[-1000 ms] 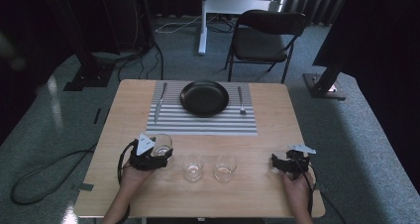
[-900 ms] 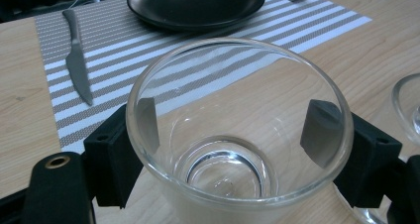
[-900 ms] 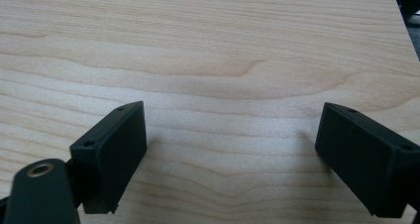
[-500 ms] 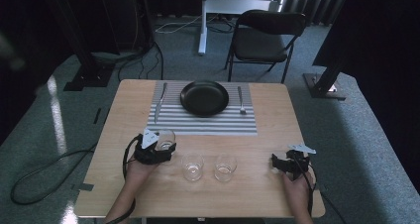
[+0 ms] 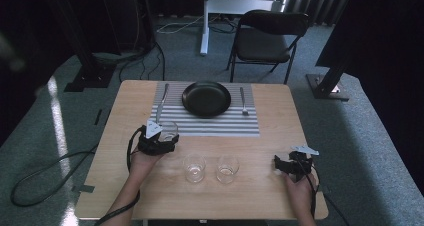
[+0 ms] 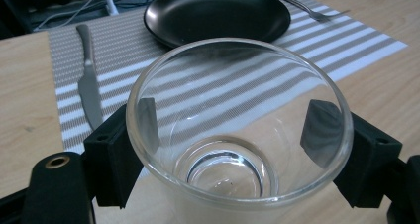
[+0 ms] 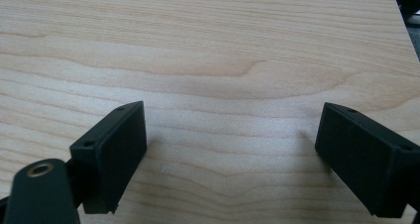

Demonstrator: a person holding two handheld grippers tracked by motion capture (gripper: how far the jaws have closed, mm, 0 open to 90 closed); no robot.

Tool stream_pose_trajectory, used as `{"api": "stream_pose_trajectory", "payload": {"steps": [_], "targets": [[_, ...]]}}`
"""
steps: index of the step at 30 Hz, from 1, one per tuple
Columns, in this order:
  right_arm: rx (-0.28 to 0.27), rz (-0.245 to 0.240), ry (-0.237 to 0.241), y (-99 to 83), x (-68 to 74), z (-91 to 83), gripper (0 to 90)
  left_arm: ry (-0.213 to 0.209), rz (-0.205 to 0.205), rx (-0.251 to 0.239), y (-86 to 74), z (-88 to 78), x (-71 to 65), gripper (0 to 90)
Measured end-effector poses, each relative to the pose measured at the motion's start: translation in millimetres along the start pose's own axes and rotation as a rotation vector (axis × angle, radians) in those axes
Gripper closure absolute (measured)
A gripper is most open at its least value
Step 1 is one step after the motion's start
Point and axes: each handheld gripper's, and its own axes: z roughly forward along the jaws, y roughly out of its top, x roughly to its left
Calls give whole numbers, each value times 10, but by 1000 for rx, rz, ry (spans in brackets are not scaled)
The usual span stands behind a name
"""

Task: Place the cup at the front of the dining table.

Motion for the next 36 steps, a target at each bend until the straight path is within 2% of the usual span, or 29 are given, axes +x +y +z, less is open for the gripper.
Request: {"api": "stream_pose_trajectory", "payload": {"steps": [5, 8, 14, 16, 18, 21, 24, 28, 32, 36], "targets": [[0, 0, 0, 0, 0, 0, 119, 18, 6, 0, 83, 87, 46, 196], [0, 0, 0, 0, 0, 0, 119, 12, -9, -2, 136, 133, 79, 196], [0, 1, 0, 0, 1, 0, 119, 22, 0, -4, 249, 234, 110, 196], [0, 1, -1, -1, 1, -2, 120, 22, -17, -17, 286, 278, 130, 196], [0, 1, -1, -2, 1, -2, 120, 2, -36, -24, 300, 293, 139, 196], [0, 2, -1, -3, 2, -3, 120, -1, -42, -23, 309, 302, 145, 196], [0, 1, -1, -4, 2, -5, 120, 31, -37, -20, 352, 402, 162, 196], [0, 2, -1, -6, 3, -7, 120, 43, -45, -22, 372, 475, 189, 196], [0, 1, 0, -7, 2, -8, 120, 40, -73, -27, 384, 552, 231, 196], [-1, -1, 0, -11, 1, -11, 120, 60, -85, -5, 404, 707, 283, 196]]}}
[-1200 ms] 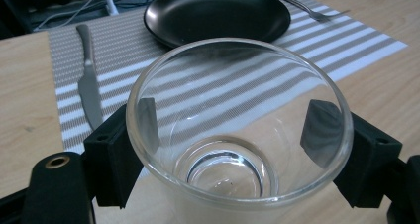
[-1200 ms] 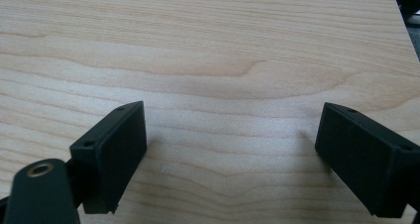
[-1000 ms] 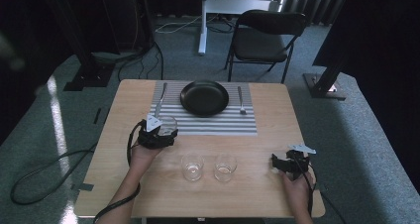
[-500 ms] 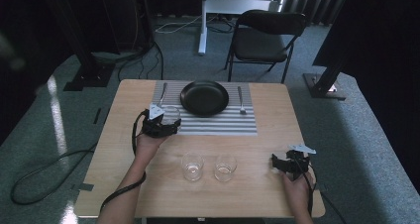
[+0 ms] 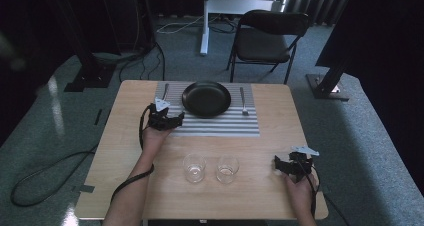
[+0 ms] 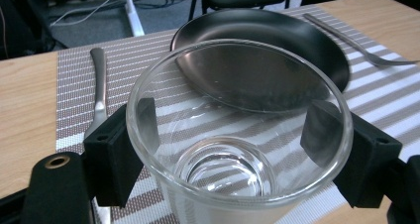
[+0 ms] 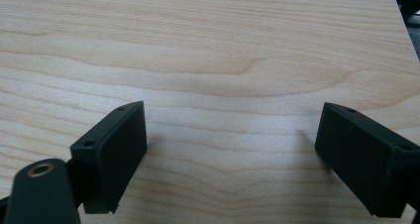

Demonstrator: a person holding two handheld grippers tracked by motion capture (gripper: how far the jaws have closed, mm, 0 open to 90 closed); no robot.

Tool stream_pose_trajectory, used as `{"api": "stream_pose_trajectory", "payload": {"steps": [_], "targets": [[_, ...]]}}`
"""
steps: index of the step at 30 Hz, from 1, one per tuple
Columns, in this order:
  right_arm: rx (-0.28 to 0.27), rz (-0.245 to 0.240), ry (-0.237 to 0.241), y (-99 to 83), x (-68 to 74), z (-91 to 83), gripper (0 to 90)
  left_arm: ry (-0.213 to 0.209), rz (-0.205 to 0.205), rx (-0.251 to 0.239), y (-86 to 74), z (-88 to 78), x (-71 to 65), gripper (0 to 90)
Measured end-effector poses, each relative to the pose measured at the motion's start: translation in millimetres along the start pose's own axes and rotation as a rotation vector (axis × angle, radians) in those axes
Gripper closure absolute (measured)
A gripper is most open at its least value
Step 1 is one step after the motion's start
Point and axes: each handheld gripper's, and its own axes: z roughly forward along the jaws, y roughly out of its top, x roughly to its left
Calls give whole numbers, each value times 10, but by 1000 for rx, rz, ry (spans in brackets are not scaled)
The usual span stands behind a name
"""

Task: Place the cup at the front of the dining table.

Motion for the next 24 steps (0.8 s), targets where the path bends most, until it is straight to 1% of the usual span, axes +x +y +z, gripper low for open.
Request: {"api": "stream_pose_trajectory", "payload": {"steps": [1, 2, 3, 4, 6, 8, 9, 10, 12, 15, 18, 19, 20, 21, 23, 24], "targets": [[0, 0, 0, 0, 0, 0, 120, 0, 0, 0, 0, 0, 0, 196], [0, 0, 0, 0, 0, -1, 120, 10, -15, 2, 7, 68, 24, 196], [0, -1, 1, -2, -1, -2, 120, 6, -22, 4, 12, 105, 40, 196], [0, -1, 1, -3, -1, -3, 120, 6, -18, 13, 20, 132, 44, 196], [0, -2, 1, -6, -1, -6, 120, 12, 15, 17, 28, 187, 35, 196], [0, -2, 2, -8, -1, -8, 120, 18, 8, 31, 39, 247, 43, 196], [0, -2, 2, -8, -1, -8, 120, 18, 8, 31, 39, 247, 43, 196], [0, -2, 3, -10, 0, -10, 120, 26, 6, 35, 40, 300, 48, 196], [1, -2, 4, -11, -1, -12, 120, 28, 3, 36, 36, 335, 48, 196], [2, -3, 4, -12, -1, -13, 120, 41, 11, 49, 30, 392, 52, 196], [2, -3, 4, -12, -1, -13, 120, 42, 22, 57, 30, 419, 70, 196], [2, -3, 4, -12, -1, -13, 120, 42, 21, 60, 29, 428, 81, 197], [1, -3, 4, -12, -1, -13, 120, 30, 9, 63, 21, 443, 104, 197], [1, -3, 4, -12, -1, -13, 120, 30, 9, 63, 21, 443, 104, 197], [1, -2, 4, -13, 0, -14, 120, 38, 25, 71, -11, 488, 110, 197], [2, -2, 4, -13, 0, -15, 120, 34, 34, 57, -28, 495, 117, 197]]}}
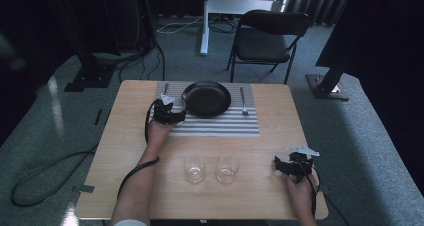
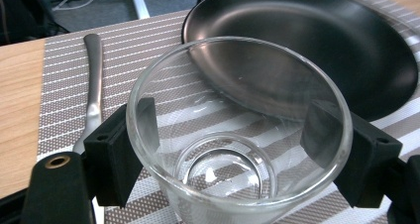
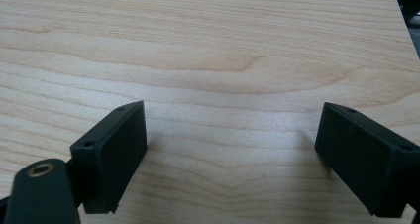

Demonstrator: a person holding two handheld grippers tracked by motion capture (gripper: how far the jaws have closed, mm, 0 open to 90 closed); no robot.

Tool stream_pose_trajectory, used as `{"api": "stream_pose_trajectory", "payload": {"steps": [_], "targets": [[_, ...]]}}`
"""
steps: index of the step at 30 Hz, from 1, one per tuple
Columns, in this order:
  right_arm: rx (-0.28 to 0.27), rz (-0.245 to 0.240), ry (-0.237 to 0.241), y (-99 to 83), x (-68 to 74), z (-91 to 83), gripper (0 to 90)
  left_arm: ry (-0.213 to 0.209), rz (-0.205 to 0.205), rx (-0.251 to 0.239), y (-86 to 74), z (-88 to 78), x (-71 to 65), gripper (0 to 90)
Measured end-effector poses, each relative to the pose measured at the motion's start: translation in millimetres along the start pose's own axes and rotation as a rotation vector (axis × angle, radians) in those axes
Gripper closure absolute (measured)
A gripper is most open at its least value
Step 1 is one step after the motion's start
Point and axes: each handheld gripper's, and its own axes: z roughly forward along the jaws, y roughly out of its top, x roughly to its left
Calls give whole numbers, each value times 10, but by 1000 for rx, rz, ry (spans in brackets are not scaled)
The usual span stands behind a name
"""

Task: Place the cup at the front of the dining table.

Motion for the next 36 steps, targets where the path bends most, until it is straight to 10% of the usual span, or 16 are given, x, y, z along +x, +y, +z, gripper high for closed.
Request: {"api": "stream_pose_trajectory", "payload": {"steps": [36], "targets": [[-1, -3, 2, -6, 1, -5, 120, -11, -64, 25, -240, -191, -17, 188]]}}
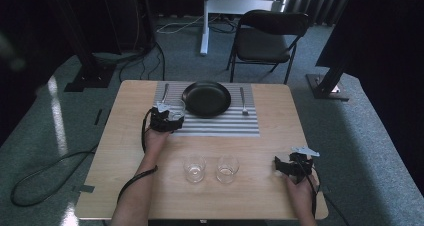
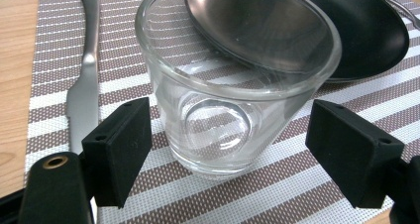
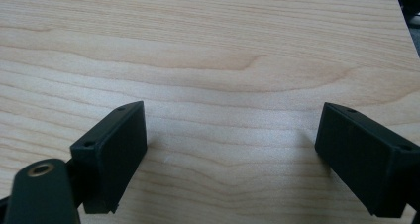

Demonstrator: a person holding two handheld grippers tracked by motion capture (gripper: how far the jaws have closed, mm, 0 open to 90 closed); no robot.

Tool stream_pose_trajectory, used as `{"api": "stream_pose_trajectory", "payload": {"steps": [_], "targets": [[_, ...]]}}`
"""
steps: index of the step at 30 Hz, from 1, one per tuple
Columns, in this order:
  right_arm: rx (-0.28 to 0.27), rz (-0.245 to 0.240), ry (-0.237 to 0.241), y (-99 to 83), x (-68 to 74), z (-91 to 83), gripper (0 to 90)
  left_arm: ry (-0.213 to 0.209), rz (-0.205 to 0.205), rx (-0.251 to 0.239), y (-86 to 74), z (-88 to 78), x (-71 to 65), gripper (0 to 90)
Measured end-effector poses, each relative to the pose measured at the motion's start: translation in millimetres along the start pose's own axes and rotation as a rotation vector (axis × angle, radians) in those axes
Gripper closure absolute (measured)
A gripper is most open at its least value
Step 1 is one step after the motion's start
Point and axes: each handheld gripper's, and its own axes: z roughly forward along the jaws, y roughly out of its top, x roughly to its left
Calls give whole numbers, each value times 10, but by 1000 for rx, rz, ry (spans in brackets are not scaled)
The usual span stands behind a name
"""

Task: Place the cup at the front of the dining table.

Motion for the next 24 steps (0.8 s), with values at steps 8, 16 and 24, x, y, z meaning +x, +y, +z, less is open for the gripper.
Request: {"api": "stream_pose_trajectory", "payload": {"steps": [8, 16, 24], "targets": [[0, 0, 0, 0, 0, 0, 120, -9, -15, 7, -40, -105, 22, 188], [0, 0, 0, 0, 0, 0, 120, -19, -16, 9, -109, -212, 40, 188], [0, 0, 0, 0, 0, 0, 120, -26, 3, 25, -197, -306, 52, 188]]}}
